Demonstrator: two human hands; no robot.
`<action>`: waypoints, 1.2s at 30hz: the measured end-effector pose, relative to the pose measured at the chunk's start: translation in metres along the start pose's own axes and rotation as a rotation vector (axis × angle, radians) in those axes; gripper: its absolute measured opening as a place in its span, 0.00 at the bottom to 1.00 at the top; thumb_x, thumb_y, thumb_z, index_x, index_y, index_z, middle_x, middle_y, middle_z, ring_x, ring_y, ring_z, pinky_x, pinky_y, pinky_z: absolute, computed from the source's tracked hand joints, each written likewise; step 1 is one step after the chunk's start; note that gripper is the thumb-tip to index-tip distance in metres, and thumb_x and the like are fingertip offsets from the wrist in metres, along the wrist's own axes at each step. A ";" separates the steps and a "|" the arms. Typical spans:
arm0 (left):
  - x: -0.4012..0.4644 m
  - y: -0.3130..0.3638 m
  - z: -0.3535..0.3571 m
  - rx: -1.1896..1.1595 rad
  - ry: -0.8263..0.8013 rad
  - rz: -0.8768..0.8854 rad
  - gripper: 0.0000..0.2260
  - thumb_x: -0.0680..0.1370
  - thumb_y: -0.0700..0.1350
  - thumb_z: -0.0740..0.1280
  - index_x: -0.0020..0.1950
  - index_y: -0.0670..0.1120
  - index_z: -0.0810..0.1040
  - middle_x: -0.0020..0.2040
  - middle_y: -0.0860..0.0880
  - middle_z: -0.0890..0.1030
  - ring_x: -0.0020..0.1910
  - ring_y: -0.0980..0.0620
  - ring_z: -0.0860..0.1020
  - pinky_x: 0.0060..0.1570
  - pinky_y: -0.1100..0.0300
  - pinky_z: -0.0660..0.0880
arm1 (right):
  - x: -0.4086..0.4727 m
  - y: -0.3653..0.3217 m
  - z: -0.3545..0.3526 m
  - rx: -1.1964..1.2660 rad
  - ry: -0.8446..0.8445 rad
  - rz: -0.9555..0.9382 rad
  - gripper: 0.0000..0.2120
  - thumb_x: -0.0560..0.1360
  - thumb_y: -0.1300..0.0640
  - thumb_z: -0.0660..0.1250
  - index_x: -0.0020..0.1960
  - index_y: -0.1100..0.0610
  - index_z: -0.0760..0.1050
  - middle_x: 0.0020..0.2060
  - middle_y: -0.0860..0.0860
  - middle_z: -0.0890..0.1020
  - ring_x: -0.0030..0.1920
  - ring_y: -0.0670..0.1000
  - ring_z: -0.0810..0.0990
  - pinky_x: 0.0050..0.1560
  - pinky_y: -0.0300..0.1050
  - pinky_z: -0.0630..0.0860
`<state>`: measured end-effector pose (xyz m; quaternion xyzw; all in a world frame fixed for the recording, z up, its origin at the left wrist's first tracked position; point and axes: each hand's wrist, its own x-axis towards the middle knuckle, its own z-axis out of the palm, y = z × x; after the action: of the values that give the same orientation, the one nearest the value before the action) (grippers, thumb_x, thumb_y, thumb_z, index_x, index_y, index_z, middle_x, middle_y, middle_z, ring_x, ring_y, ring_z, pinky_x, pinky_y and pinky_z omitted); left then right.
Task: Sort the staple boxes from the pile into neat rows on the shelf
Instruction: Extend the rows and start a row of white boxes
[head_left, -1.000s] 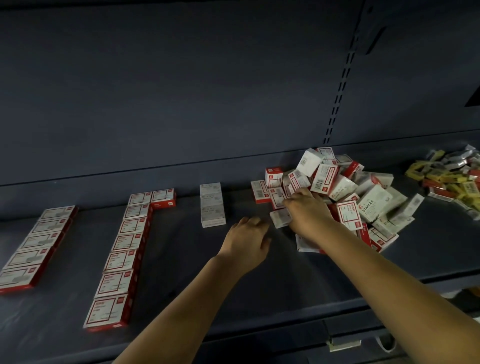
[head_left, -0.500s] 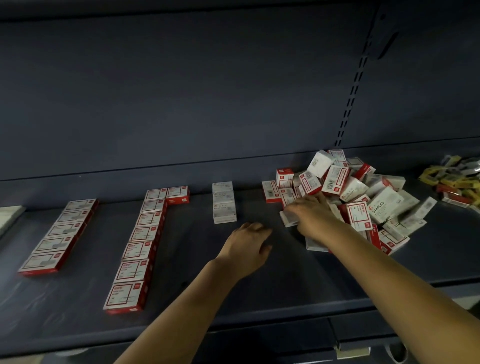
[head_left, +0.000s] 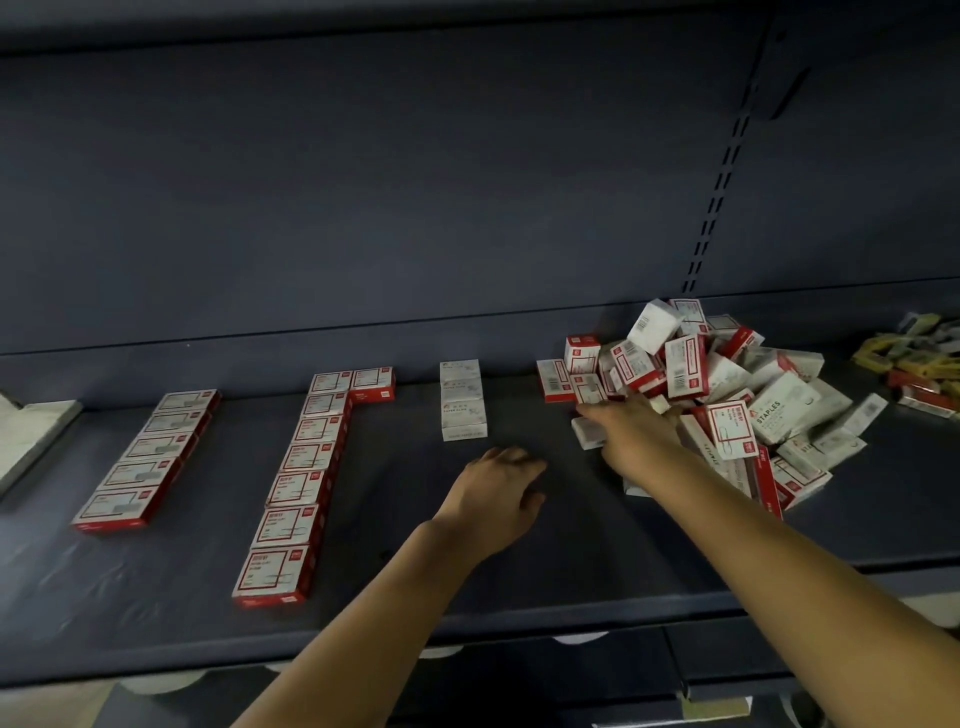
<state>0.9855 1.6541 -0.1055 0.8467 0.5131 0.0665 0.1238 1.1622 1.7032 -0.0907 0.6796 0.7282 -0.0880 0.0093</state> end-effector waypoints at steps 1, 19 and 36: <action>0.000 0.000 -0.001 -0.001 -0.001 -0.002 0.20 0.80 0.48 0.58 0.72 0.48 0.65 0.70 0.49 0.68 0.69 0.50 0.64 0.68 0.57 0.60 | 0.000 0.001 0.000 0.003 0.015 -0.016 0.29 0.75 0.62 0.61 0.72 0.43 0.60 0.73 0.50 0.61 0.72 0.56 0.56 0.68 0.66 0.56; 0.008 0.003 -0.003 -0.019 -0.013 0.009 0.20 0.80 0.48 0.59 0.73 0.48 0.64 0.70 0.49 0.68 0.69 0.51 0.64 0.67 0.59 0.60 | 0.000 0.015 -0.008 0.182 0.153 -0.081 0.26 0.74 0.65 0.64 0.70 0.50 0.67 0.66 0.50 0.71 0.66 0.53 0.67 0.64 0.49 0.68; 0.018 -0.004 -0.033 -1.501 0.176 -0.422 0.05 0.77 0.43 0.67 0.52 0.46 0.77 0.46 0.47 0.84 0.47 0.51 0.82 0.52 0.54 0.76 | 0.001 -0.027 -0.025 1.395 0.349 -0.117 0.23 0.71 0.73 0.66 0.61 0.53 0.74 0.55 0.49 0.78 0.49 0.44 0.79 0.43 0.34 0.76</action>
<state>0.9831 1.6762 -0.0754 0.4129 0.4887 0.4373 0.6320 1.1381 1.7058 -0.0633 0.4912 0.5286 -0.4231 -0.5480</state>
